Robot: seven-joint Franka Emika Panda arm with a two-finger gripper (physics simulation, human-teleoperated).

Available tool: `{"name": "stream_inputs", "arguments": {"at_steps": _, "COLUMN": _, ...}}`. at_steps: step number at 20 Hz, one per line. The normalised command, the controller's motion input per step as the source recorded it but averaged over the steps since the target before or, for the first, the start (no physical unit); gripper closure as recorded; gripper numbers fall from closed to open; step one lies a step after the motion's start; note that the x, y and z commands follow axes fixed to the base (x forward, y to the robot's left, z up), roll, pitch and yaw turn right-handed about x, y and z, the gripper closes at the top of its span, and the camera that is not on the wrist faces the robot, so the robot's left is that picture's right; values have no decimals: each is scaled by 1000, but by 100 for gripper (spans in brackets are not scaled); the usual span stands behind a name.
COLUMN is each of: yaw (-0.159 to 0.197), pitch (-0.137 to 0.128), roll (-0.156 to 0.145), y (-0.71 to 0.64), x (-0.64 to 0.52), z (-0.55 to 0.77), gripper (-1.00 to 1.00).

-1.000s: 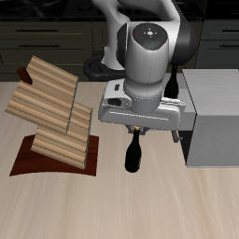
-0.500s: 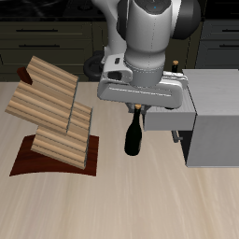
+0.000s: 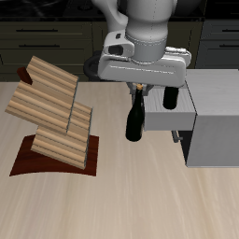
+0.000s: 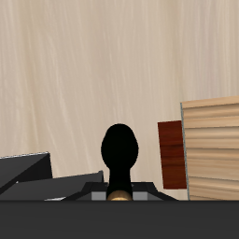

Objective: Place the wine bottle from the table into the top drawer

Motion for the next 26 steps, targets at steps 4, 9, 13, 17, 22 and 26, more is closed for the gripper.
{"name": "stream_inputs", "arguments": {"at_steps": 4, "yaw": 25, "pitch": -71, "roll": 4, "y": 42, "x": -110, "z": 502, "gripper": 100}}
{"name": "stream_inputs", "arguments": {"at_steps": 9, "yaw": 8, "pitch": -74, "roll": 21, "y": 113, "x": -153, "z": 482, "gripper": 100}}
{"name": "stream_inputs", "arguments": {"at_steps": 13, "yaw": 21, "pitch": -35, "roll": 11, "y": 112, "x": -136, "z": 308, "gripper": 100}}
{"name": "stream_inputs", "arguments": {"at_steps": 17, "yaw": 7, "pitch": -26, "roll": 10, "y": 74, "x": -46, "z": 188, "gripper": 100}}
{"name": "stream_inputs", "arguments": {"at_steps": 22, "yaw": -1, "pitch": -49, "roll": 10, "y": 78, "x": -176, "z": 379, "gripper": 100}}
{"name": "stream_inputs", "arguments": {"at_steps": 26, "yaw": -17, "pitch": -33, "roll": -4, "y": 6, "x": -205, "z": 295, "gripper": 100}}
